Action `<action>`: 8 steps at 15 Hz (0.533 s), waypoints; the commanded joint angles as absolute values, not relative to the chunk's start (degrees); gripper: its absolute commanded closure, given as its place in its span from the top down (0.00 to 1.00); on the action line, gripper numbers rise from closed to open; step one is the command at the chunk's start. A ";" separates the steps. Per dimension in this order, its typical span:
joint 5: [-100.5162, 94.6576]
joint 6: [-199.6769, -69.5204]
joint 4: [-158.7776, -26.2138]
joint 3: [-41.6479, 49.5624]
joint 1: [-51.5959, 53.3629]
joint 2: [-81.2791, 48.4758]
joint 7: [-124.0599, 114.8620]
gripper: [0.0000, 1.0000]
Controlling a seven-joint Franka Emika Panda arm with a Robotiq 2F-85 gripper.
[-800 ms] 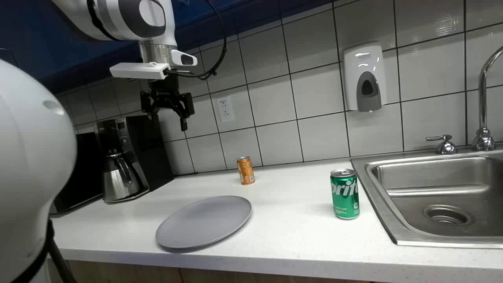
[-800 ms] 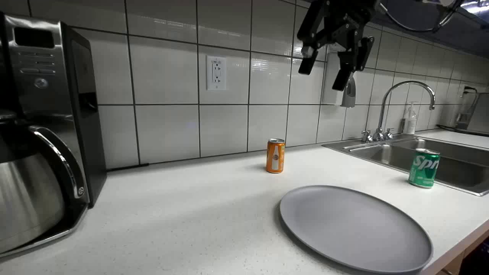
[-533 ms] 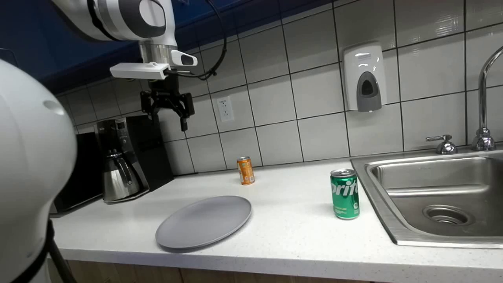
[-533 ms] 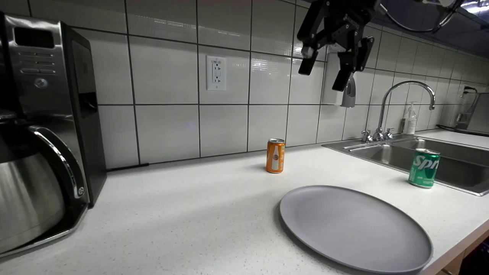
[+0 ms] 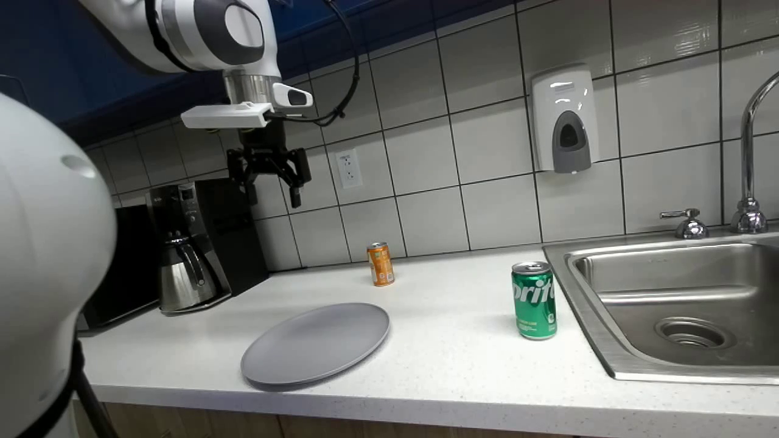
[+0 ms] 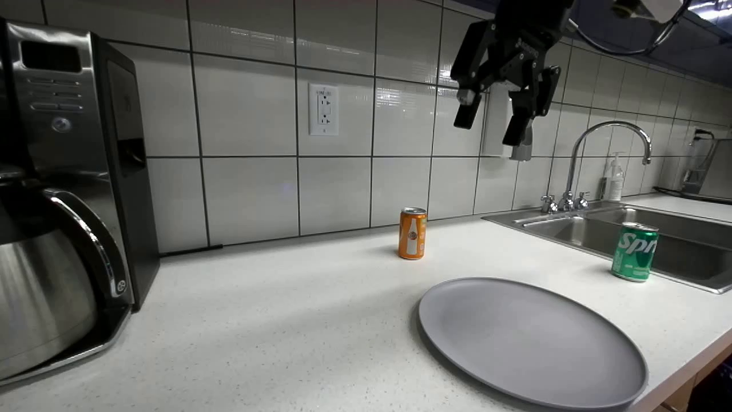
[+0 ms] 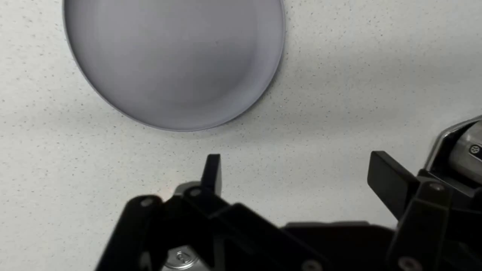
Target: Put the cans on the grey plate
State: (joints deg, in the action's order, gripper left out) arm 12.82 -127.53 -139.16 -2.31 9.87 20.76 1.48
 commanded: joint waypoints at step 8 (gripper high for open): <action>4.90 -134.50 -138.18 -3.40 7.01 13.60 0.78 1.00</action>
State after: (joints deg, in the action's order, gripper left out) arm 6.93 -132.46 -139.16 -2.32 8.69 15.78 1.48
